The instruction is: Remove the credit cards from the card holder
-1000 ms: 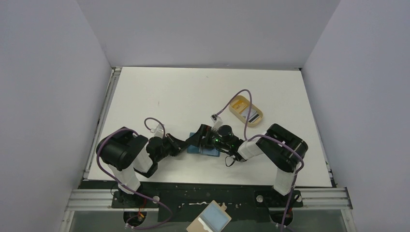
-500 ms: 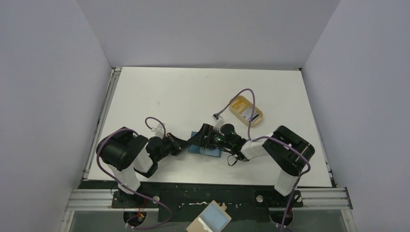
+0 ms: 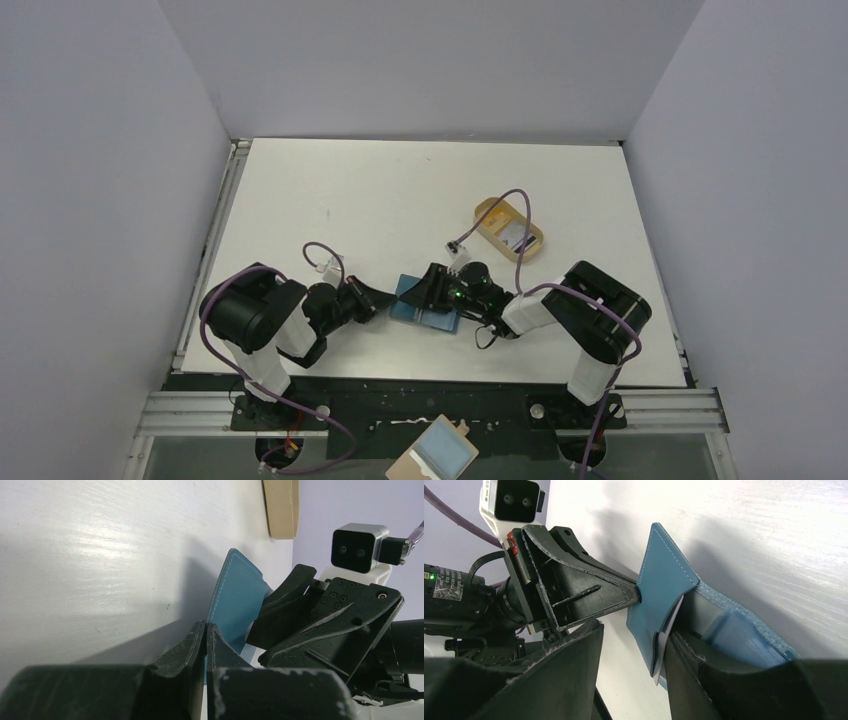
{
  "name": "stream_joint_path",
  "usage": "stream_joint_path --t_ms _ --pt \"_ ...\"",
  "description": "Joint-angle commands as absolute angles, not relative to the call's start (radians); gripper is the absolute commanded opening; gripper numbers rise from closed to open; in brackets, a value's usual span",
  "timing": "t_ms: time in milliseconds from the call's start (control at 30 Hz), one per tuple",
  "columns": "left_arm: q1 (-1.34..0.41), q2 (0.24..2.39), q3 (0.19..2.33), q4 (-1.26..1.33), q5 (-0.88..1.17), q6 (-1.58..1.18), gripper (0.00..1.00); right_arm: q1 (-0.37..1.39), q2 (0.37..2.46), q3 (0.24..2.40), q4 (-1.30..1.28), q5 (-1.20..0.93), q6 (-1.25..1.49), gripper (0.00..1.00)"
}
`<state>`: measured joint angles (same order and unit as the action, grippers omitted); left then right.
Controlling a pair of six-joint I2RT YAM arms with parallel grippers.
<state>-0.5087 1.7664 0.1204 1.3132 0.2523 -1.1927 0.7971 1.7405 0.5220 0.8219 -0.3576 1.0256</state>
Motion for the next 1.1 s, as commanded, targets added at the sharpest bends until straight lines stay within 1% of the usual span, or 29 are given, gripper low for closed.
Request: stream_joint_path --t_ms 0,100,167,233,333,367,667,867,933,1000,1067 --pt "-0.514 1.756 0.132 1.399 0.271 -1.184 0.0 0.792 1.705 0.509 0.92 -0.347 1.009 0.47" --pt "-0.514 1.758 0.132 1.399 0.271 -1.184 0.0 0.789 1.697 0.489 0.926 -0.321 1.012 0.45" --pt "-0.514 1.758 0.13 1.399 0.272 -1.184 0.0 0.788 1.692 0.476 0.925 -0.303 1.012 0.4" --pt "-0.514 1.761 0.13 1.399 0.271 -1.184 0.0 0.787 1.695 0.469 0.927 -0.293 1.011 0.37" --pt "-0.514 1.763 0.132 1.399 0.273 -1.184 0.0 0.785 1.703 0.462 0.938 -0.281 1.012 0.29" --pt "-0.514 1.763 0.132 1.399 0.273 -1.183 0.0 0.785 1.707 0.459 0.944 -0.279 1.012 0.28" --pt "-0.514 1.767 0.13 1.399 0.273 -1.18 0.0 0.772 1.745 0.405 1.061 -0.271 1.046 0.3" --pt "-0.514 1.768 0.13 1.399 0.274 -1.178 0.0 0.761 1.76 0.389 1.096 -0.276 1.056 0.29" --pt "-0.514 1.769 0.13 1.399 0.274 -1.178 0.0 0.76 1.764 0.388 1.103 -0.276 1.059 0.25" --pt "-0.515 1.768 0.13 1.399 0.273 -1.177 0.0 0.759 1.767 0.384 1.113 -0.275 1.063 0.17" --pt "-0.514 1.769 0.128 1.399 0.273 -1.177 0.0 0.757 1.77 0.377 1.126 -0.272 1.067 0.15"
